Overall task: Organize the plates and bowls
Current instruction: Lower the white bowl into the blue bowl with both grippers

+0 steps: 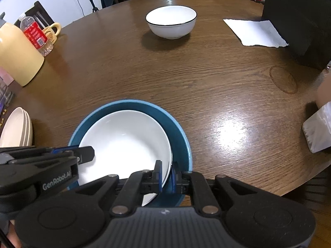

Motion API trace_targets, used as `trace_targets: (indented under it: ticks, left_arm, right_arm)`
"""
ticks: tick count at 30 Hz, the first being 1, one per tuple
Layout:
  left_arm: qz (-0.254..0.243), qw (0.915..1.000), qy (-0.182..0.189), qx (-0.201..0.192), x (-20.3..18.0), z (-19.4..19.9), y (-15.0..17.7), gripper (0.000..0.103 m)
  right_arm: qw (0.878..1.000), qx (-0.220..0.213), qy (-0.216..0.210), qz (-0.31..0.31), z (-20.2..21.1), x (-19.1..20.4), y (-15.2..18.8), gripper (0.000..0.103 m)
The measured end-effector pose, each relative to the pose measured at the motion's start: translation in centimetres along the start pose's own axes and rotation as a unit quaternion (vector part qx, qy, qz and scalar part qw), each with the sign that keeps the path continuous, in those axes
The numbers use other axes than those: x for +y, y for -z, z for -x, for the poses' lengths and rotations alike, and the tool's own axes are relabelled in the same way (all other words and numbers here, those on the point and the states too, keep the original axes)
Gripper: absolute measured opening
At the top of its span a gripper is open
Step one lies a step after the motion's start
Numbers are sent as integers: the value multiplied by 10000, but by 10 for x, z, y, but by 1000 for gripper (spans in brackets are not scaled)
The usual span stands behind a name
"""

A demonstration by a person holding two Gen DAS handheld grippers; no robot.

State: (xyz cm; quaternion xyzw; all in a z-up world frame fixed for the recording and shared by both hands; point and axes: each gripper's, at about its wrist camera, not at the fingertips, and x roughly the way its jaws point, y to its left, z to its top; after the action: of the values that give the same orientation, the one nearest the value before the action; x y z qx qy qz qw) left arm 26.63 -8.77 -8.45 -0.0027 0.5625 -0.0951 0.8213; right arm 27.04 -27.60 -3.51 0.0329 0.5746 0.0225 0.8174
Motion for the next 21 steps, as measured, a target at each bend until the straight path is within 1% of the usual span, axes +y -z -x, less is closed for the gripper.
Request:
trace_targets:
  ticks: [6,9,12,15,21]
  left_arm:
    - [33,10000,42,48,2,-2,-1,9]
    - [94,9999,93,65,5,-2,-2,9]
    - [167,9997,156,95,7,-2,-3,10]
    - [200,9996,167,107,6,-3,-3,10]
    - [343,9991,196,125,8,-3,-4,10]
  right_arm:
    - [9998,169,31,41,-6,1,-4,9]
    - [9995,300,45,31,-9,0,-9,9]
    - [9989,466,44,20,-11,1,-13,11]
    - [9980,617,115,33,-14,3,-17,12]
    - [9967,804,3,-63,-16,0,-27,16]
